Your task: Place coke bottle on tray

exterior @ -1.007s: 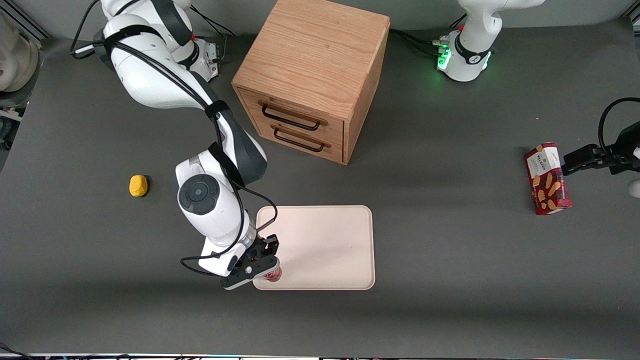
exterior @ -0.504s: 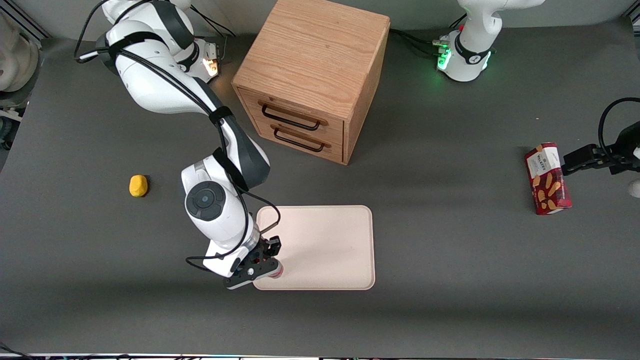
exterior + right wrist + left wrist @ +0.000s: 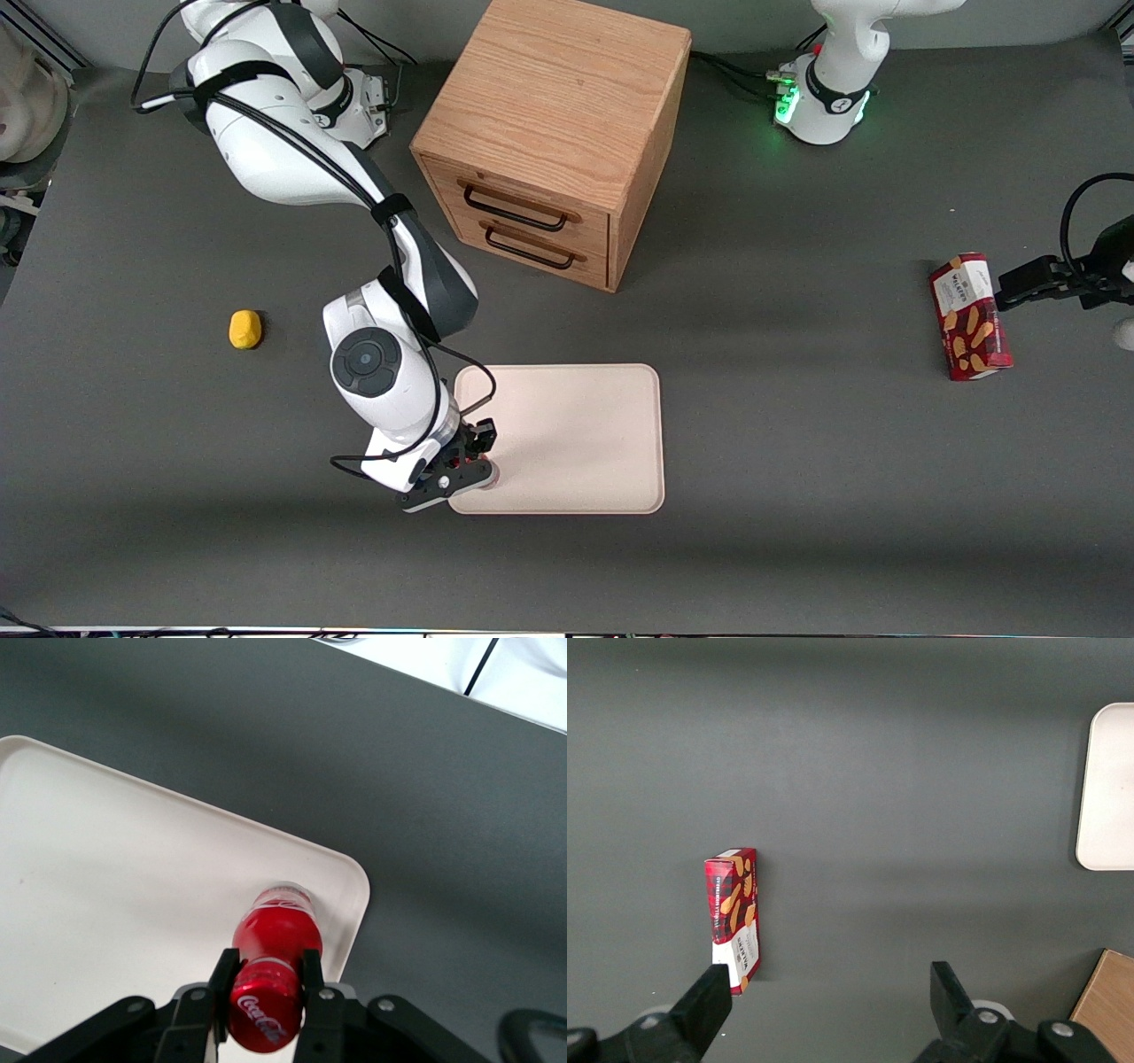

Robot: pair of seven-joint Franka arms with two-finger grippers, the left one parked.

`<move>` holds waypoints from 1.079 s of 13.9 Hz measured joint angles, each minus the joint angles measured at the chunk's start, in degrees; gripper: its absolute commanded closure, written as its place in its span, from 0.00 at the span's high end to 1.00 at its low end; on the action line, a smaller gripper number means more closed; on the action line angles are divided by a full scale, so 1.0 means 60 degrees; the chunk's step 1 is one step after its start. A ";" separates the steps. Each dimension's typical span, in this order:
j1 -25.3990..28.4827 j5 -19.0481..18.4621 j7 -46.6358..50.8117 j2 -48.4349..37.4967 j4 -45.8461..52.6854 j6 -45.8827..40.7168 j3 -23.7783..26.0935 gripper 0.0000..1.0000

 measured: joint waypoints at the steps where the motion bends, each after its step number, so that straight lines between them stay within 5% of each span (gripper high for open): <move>1: -0.0008 0.0000 0.0000 0.0000 -0.0004 0.0000 0.0000 0.00; 6: -0.0106 0.0000 0.0014 0.0008 -0.0234 -0.0005 0.0000 0.02; 7: -0.0120 0.0000 0.0016 0.0007 -0.0233 -0.0005 0.0000 0.21; 8: -0.0127 0.0000 0.0017 0.0007 -0.0233 -0.0005 0.0000 0.78; 9: -0.0128 0.0000 0.0020 0.0007 -0.0233 -0.0005 0.0000 1.00; 15: -0.0135 0.0000 0.0051 -0.0007 -0.0207 0.0090 0.0000 1.00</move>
